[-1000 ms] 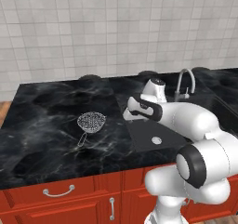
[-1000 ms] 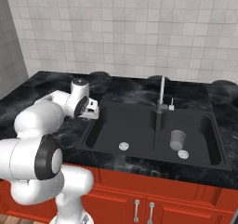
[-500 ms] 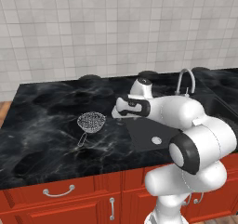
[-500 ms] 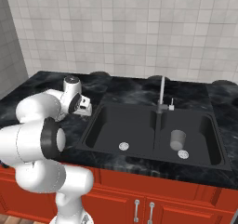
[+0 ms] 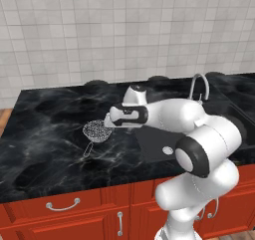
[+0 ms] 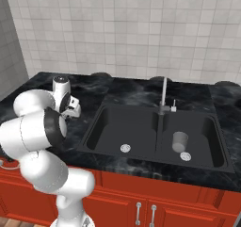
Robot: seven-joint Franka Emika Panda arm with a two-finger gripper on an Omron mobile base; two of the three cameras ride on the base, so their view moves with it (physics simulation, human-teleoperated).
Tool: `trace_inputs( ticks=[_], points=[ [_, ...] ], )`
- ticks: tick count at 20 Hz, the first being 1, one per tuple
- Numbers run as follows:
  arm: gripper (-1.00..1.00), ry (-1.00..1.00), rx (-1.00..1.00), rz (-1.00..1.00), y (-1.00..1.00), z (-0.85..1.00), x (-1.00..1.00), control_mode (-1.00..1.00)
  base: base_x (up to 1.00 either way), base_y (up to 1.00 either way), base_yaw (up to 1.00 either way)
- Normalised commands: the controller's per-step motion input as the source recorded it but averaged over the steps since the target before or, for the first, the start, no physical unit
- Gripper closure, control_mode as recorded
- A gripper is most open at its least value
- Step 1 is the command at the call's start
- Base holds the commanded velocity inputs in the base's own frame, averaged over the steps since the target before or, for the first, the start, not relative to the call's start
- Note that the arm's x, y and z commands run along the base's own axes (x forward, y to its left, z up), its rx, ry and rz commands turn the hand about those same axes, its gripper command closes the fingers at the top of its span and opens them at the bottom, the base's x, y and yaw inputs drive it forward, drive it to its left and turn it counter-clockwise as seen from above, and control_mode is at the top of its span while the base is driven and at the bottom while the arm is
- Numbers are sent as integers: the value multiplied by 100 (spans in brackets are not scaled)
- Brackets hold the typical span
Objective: Place the strainer in the left basin and the glass cup in the right basin of the sink.
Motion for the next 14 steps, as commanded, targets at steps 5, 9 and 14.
trace_inputs(
  ticks=[5, 9, 14],
  points=[
    [-100, 3, 0, 0, 48, -20, -6, -100, 0, 0, 0],
    [-100, 5, 0, 0, 41, -18, 1, -100, 0, 0, 0],
    [-100, 5, 0, 0, 41, -19, 0, -100, 0, 0, 0]
  ],
)
